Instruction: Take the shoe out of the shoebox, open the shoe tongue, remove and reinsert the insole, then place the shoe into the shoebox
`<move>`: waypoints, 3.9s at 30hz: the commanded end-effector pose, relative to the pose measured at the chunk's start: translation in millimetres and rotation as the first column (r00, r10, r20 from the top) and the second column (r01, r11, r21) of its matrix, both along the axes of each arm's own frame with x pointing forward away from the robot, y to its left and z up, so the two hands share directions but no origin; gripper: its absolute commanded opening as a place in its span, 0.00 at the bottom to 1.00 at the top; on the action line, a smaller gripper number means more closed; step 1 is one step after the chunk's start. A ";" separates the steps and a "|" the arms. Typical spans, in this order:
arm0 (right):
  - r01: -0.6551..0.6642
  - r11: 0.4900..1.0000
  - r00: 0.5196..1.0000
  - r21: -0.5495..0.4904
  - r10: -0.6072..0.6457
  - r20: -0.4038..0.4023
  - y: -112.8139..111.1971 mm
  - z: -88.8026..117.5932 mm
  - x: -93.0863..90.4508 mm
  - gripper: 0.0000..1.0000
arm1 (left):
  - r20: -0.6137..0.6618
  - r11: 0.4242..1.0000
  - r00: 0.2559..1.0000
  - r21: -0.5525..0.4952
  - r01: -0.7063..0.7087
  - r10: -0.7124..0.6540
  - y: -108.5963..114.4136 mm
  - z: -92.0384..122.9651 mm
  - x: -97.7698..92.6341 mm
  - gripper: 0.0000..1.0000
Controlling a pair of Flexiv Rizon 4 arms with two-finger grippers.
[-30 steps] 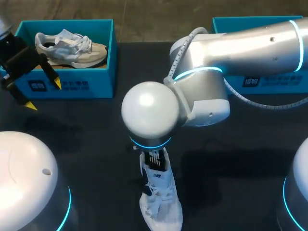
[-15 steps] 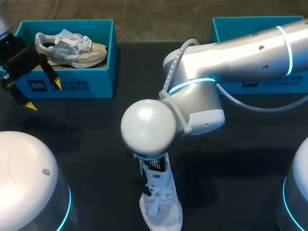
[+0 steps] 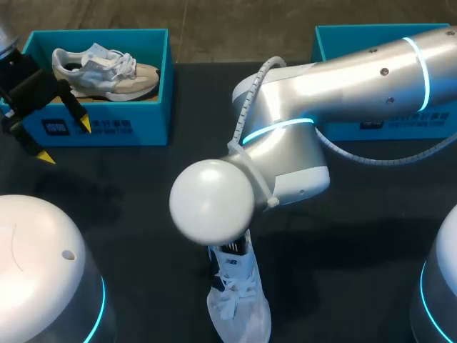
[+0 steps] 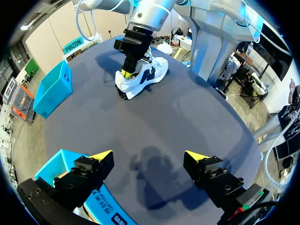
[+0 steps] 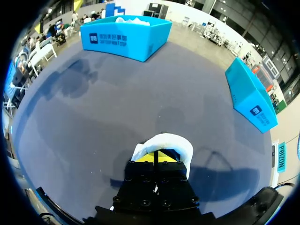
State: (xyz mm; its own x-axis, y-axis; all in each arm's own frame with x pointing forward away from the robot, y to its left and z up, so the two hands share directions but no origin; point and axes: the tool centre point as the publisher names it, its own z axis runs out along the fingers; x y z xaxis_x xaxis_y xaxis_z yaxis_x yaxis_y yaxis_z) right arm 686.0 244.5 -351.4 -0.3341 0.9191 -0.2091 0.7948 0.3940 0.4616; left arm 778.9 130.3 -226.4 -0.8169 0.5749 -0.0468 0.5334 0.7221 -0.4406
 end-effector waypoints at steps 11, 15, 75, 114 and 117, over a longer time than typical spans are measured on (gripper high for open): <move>0.404 0.888 0.898 0.220 -0.431 0.088 2.6 -34.3 8.9 0.00 | 0.001 1.000 1.000 0.002 0.000 0.000 0.8 0.4 -0.8 1.00; 0.413 0.884 0.898 0.218 -0.435 0.061 1.9 -40.8 5.2 0.00 | 0.001 1.000 1.000 0.002 0.000 0.000 0.8 0.4 -0.8 1.00; 0.403 0.900 0.914 0.166 -0.389 -0.111 -4.6 -43.3 5.3 0.00 | 0.001 1.000 1.000 0.002 0.000 0.000 0.8 0.4 -0.8 1.00; 0.451 0.872 0.865 0.193 -0.373 -0.336 0.5 -69.4 -28.2 0.00 | 0.001 1.000 1.000 0.002 0.000 0.000 0.8 0.4 -0.8 1.00; 0.457 0.867 0.861 0.199 -0.375 -0.343 -1.6 -69.4 -34.2 0.00 | 0.001 1.000 1.000 0.002 0.000 0.000 0.8 0.4 -0.8 1.00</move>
State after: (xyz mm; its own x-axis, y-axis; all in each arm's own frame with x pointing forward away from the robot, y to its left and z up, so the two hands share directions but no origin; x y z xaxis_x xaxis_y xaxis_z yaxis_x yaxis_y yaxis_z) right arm 659.9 248.6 -407.1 -0.2134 0.9768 0.0198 0.9516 0.2032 0.2306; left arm 778.8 130.5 -225.8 -0.8168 0.5750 -0.0464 0.5334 0.7221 -0.4405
